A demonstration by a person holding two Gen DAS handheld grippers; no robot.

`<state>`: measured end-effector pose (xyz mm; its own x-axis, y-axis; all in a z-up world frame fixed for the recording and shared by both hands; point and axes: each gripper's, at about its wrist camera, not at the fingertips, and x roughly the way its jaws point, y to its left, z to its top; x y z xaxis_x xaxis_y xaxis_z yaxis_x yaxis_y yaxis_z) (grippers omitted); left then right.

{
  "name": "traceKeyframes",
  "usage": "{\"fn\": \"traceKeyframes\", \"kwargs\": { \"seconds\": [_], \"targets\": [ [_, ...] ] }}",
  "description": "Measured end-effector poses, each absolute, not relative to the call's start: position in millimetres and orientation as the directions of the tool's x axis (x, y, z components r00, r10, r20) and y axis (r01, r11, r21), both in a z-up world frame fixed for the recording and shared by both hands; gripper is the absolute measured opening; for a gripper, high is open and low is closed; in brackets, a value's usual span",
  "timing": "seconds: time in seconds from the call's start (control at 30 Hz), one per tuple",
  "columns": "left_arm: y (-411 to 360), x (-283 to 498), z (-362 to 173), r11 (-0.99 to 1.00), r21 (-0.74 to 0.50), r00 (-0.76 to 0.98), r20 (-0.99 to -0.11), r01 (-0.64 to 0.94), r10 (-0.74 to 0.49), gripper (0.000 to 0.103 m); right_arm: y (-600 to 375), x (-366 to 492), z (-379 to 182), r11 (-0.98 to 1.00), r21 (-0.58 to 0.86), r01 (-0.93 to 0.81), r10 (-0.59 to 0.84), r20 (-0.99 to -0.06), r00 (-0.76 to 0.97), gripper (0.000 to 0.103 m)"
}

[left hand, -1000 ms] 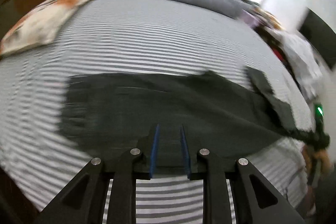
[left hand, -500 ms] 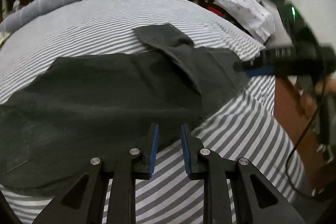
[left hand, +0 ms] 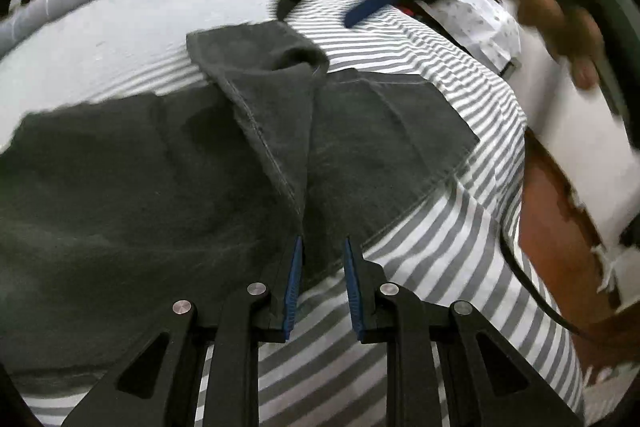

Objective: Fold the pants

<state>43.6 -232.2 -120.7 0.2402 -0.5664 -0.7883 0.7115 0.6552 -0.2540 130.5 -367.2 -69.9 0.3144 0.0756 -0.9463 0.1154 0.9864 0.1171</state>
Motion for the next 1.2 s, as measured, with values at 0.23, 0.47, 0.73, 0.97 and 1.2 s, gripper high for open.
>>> {"fn": "traceKeyframes", "kwargs": {
  "seconds": [0.23,0.47,0.73,0.97,1.2],
  "targets": [
    [-216,59,-128,0.659,-0.366,0.207,-0.753,0.657,-0.625,0.002,-344,224,-109,0.995,0.025,0.101,0.007,-0.984,0.177,0.053],
    [-209,61,-129,0.65,-0.408,0.193,-0.734,0.641,-0.651,0.002,-316,262,-139,0.991,-0.084,0.102,-0.096,-0.988,0.121,0.056],
    [-208,63,-128,0.651,-0.413,0.195,-0.73,0.637,-0.655,0.002,-332,250,-139,0.969,-0.23,0.091,-0.24,-0.964,0.117,0.002],
    [-210,57,-115,0.645,-0.362,0.228,-0.728,0.673,-0.646,0.002,-422,175,-59,0.955,-0.135,0.265,-0.212,-0.935,0.286,0.002],
    [-220,49,-96,0.619,-0.284,0.251,-0.732,0.732,-0.633,0.002,-502,38,-55,0.893,-0.061,0.445,-0.216,-0.927,0.307,0.002]
  ]
}}
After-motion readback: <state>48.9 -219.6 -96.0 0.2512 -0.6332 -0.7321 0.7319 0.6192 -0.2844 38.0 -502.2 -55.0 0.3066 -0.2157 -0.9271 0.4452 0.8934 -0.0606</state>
